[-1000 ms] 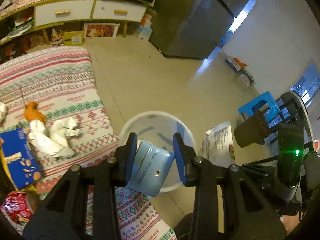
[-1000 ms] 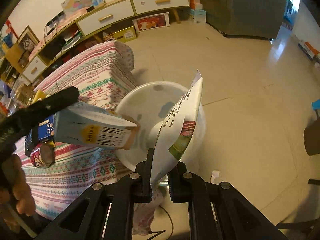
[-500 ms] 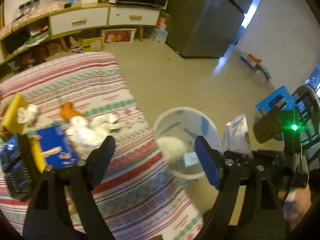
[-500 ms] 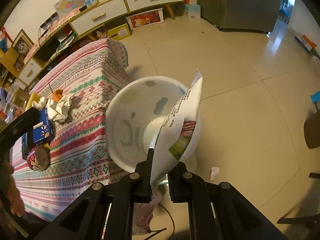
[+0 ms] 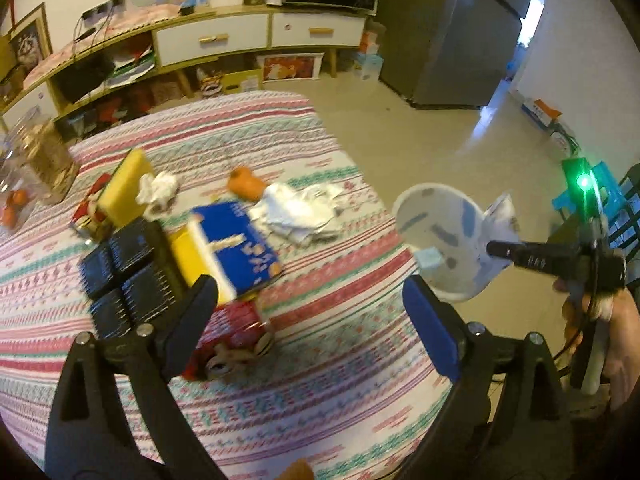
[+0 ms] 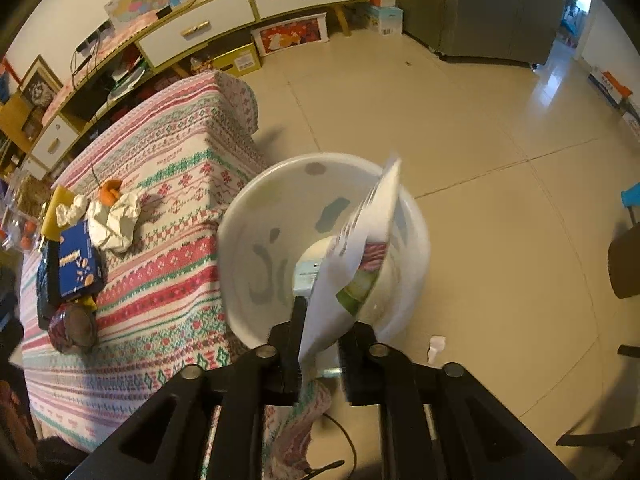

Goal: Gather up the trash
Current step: 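Open the left tool over the bin while the right tool releases the paper bag, then grasp the stack of black plastic trays with the left tool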

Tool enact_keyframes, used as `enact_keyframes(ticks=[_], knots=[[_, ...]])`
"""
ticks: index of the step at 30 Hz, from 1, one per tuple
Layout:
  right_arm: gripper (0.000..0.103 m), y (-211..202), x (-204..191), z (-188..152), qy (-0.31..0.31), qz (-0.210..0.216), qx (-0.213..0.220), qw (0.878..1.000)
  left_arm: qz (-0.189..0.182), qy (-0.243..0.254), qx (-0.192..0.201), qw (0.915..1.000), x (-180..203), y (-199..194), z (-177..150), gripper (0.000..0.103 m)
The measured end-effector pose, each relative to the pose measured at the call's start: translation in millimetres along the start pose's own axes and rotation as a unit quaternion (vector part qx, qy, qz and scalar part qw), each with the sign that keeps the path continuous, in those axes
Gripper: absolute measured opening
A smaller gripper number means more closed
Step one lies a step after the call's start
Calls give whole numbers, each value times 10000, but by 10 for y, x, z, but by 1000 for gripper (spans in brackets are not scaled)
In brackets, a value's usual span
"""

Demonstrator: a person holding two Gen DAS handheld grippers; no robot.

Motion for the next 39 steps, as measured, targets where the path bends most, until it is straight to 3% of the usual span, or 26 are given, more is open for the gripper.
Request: enact_keyframes(ticks=[1,3,14,23,30,39], knots=[[64,-27,-10,7,39,-44,60,10000,28,-17,-17,10000,-42,-6,-11,93],[76,-112,-51,17,42,-75,227,9997,86,-24,-20,10000,-112,-36,-40,93],[77,-449,-521,-82,-738,-364,642,9945,192,-244,-49,9995,-488,-187,-156,93],[79,-629,-787,-186,-856,-166,809,9929,438,-552,-250,9972,-845,-218,-199,93],[81,-611,-973,-208,-925,-75,778,9926,578,-1127,-788,9888,-1323,29,-199,93],[81,-527,-1057,-194,-969,-84,675,9930,672,-1704,-990,9781,-1524,345,-93,93]])
Point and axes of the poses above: each gripper's, at about its wrist camera, not at the fingertips, and y roughly the way its jaws point, x to its right, z to its top, the point moved 1 cm from there along y, roughly the way its jaws point, and after that the axes turned 2 degrees about -x, right-handed, at the moved point
